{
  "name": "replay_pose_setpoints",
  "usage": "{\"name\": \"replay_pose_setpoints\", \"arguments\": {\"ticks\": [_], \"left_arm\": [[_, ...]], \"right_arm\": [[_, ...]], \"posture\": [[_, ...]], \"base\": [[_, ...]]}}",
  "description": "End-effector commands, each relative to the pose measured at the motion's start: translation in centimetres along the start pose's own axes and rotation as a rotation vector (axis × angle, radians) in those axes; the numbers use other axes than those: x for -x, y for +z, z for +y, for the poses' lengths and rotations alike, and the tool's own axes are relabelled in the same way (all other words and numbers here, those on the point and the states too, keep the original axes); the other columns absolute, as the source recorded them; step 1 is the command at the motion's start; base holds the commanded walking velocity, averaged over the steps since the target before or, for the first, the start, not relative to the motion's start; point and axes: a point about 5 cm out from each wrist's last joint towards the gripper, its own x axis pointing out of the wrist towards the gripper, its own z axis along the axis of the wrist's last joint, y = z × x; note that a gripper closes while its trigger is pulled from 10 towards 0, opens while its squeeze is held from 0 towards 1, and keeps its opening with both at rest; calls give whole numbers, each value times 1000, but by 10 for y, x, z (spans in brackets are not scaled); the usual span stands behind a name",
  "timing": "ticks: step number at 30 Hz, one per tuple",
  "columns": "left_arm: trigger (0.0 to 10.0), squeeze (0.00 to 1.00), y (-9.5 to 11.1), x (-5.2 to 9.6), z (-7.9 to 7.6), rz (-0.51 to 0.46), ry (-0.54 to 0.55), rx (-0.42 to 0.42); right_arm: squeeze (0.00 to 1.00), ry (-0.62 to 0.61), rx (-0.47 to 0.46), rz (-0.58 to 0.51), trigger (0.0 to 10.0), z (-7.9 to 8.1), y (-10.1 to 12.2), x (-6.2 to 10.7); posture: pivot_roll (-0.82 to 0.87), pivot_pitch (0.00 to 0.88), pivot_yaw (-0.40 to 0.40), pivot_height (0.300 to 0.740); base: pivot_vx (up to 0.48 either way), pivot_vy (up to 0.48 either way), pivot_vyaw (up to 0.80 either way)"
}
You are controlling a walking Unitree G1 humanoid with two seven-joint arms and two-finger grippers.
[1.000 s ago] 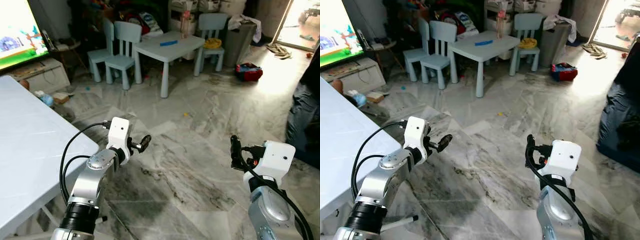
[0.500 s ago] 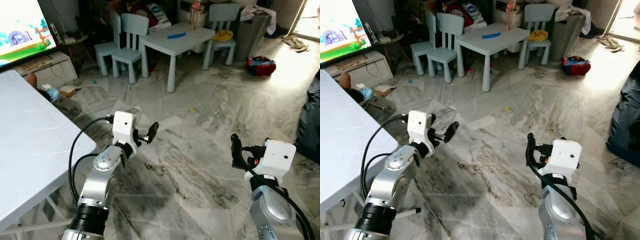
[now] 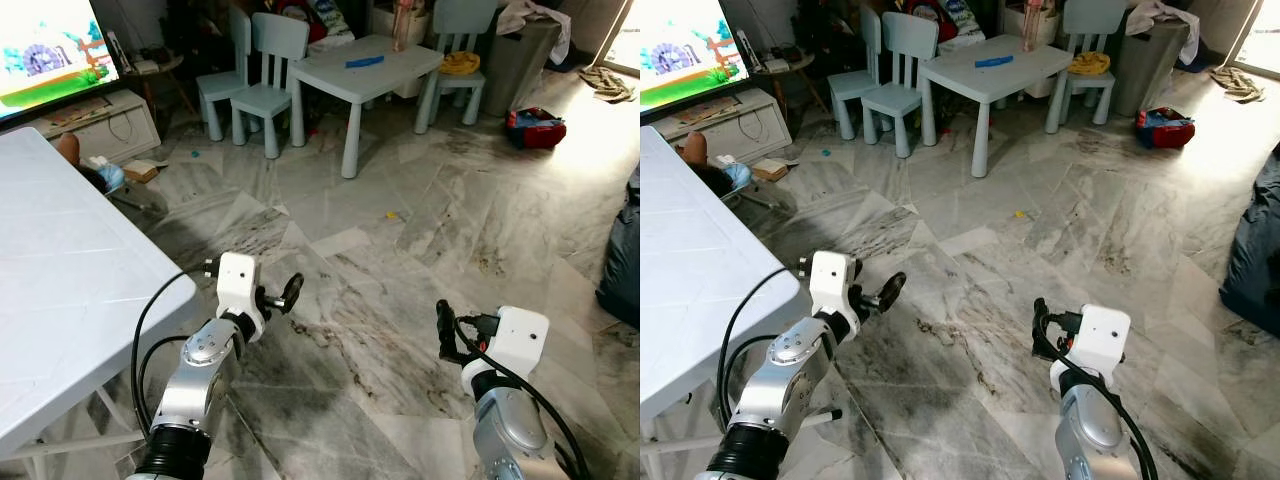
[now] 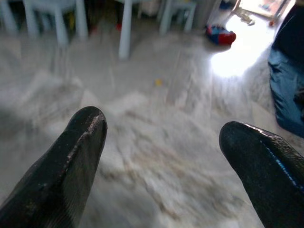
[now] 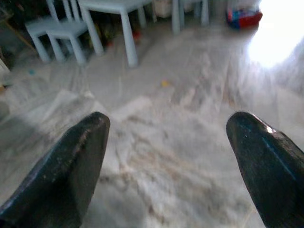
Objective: Hang keys on a hook
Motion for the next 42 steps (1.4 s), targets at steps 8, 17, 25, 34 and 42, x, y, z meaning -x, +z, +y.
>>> {"name": "replay_pose_setpoints", "arguments": {"ticks": [8, 17, 25, 34, 42], "left_arm": [[10000, 0, -6, -12, 17, 159, 14, -124], [10000, 0, -22, -6, 60, 301, 164, -137], [10000, 0, -46, 1, 66, 350, 236, 14], [10000, 0, -70, 23, 85, 464, 305, -90], [10000, 0, -116, 43, 66, 650, 214, -111]], "right_arm": [[0, 10, 48, 22, 10000, -12, -2, -9], [0, -14, 86, 62, 10000, -51, -8, -17], [0, -105, 78, 291, 10000, -89, -68, -23], [0, -137, 66, 438, 10000, -89, -103, -14], [0, -149, 96, 498, 10000, -93, -111, -13]], "posture": [[16, 10, -9, 740], [22, 14, -10, 740], [26, 0, -27, 740], [34, 0, -41, 740], [0, 0, -46, 740]], "base": [[0, 0, 0], [0, 0, 0], [0, 0, 0], [0, 0, 0], [0, 0, 0]]}}
